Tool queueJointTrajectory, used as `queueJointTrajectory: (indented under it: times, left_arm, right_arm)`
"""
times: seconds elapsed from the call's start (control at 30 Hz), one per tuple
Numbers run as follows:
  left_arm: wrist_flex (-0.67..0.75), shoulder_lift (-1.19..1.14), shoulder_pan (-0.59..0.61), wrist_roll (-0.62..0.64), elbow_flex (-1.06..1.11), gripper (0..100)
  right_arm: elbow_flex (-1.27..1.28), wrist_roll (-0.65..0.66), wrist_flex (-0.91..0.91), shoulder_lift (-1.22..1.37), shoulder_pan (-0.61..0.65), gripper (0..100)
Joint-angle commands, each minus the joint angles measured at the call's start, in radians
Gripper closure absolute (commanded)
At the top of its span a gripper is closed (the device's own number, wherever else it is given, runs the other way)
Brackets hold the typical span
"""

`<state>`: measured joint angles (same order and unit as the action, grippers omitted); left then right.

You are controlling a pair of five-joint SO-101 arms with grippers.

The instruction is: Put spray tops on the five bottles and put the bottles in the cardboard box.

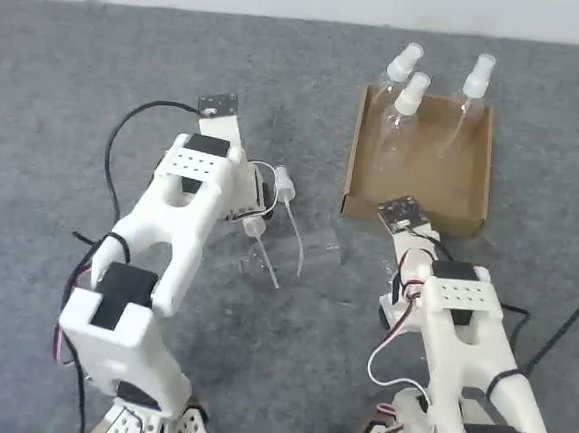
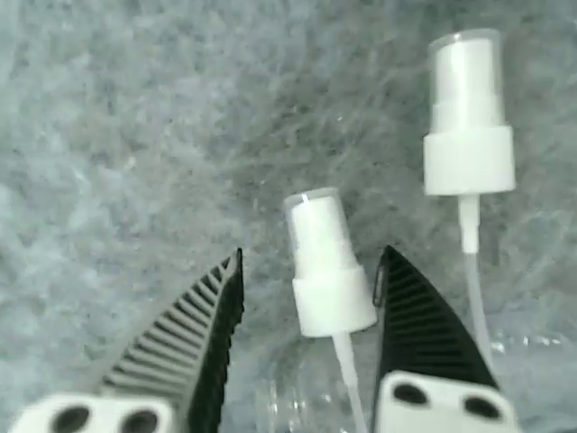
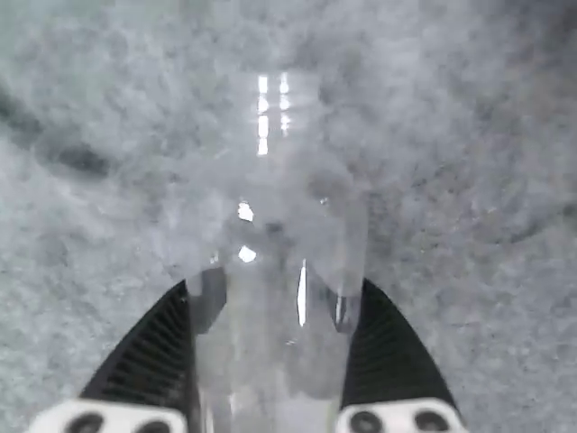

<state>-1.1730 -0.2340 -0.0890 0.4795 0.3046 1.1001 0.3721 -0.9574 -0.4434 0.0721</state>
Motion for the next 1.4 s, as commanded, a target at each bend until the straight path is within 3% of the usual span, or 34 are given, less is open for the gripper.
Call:
queueJointTrajectory:
  times: [0.0,0.2,0.4,0.73,0.97,1.23,1.37]
  left_arm:
    - [0.014,0.014,-0.006,0.012,-0.038,78]
    - [0.014,0.012,0.002,-0.035,0.018,78]
    - [0.015,0.021,0.052,-0.15,0.021,85]
    - [-0.063,0.031,0.144,-0.62,-0.012,85]
    - [-0.051,0.08,0.133,-0.628,-0.061,85]
    - [0.052,-0.043,0.124,-0.588,-0.062,86]
    - [0.055,-0.068,0.127,-0.588,-0.058,93]
  right_arm:
    - [0.014,0.009,0.048,-0.042,-0.021,99.1]
    - [0.023,0.015,0.054,-0.042,-0.022,99.1]
    - [0.023,0.017,0.054,-0.035,-0.022,99.1]
    - [0.044,0.017,0.058,-0.042,-0.022,99.1]
    - [0.044,0.017,0.058,-0.036,-0.022,99.1]
    - [0.072,0.018,0.101,-0.039,-0.022,99.1]
    - [0.075,0.018,0.107,-0.042,-0.022,99.1]
